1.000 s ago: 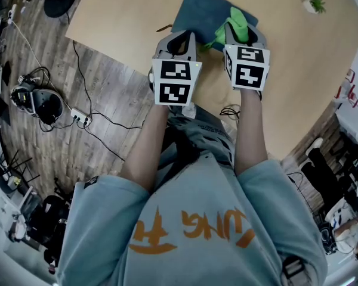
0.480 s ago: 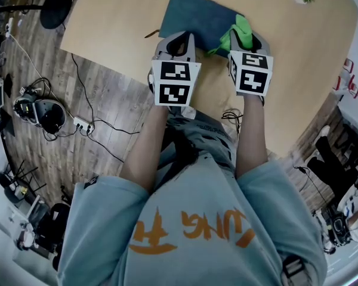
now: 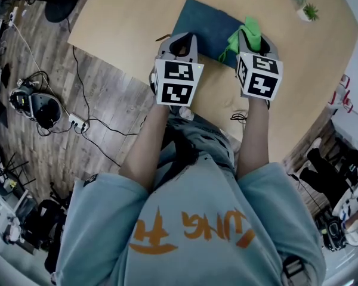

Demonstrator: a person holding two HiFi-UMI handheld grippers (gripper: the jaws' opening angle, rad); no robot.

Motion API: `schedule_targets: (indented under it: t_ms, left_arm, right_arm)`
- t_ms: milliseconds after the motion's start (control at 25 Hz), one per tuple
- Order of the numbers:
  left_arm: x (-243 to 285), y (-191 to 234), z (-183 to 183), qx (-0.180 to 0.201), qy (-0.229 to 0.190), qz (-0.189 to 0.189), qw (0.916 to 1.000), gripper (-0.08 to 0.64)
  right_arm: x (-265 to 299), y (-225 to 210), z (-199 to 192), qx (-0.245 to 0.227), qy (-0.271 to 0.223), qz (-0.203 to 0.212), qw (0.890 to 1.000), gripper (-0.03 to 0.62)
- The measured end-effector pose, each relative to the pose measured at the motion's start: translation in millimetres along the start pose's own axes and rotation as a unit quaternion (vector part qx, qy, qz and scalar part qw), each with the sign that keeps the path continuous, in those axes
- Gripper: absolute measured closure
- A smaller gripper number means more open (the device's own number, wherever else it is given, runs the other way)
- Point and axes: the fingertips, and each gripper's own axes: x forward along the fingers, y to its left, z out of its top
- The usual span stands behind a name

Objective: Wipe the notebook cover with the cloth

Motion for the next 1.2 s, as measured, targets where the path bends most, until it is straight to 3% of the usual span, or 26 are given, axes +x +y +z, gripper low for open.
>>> schedule_targets:
  t_ms: [240, 480, 600, 1200]
  left_arm:
    - [-3.8, 33.6, 4.0, 0.003, -0.003, 0.024, 0.9997, 0.543]
    - [-5.1, 60.4, 1.8, 0.012, 0.002, 0.039, 0.9992, 0.543]
    - [-5.9, 67.2, 1.8, 0.028, 0.003, 0.043, 0.9987, 0.544]
    - [-9.2, 81.8, -1.7, 0.029, 0.007, 0.036, 0.9989, 0.543]
  right_arm:
    - [26.6, 54.9, 41.2, -0.029, -0.039, 0.054, 0.997, 0.460]
    - [58.6, 96.0, 64.3, -0.059, -0.038, 0.087, 0.994, 0.460]
    - [70.6, 106.8, 70.3, -0.070, -0.033, 0.094, 0.993, 0.460]
    - [89.0, 131.7, 70.8, -0.087, -0.013, 0.101, 0.991, 0.460]
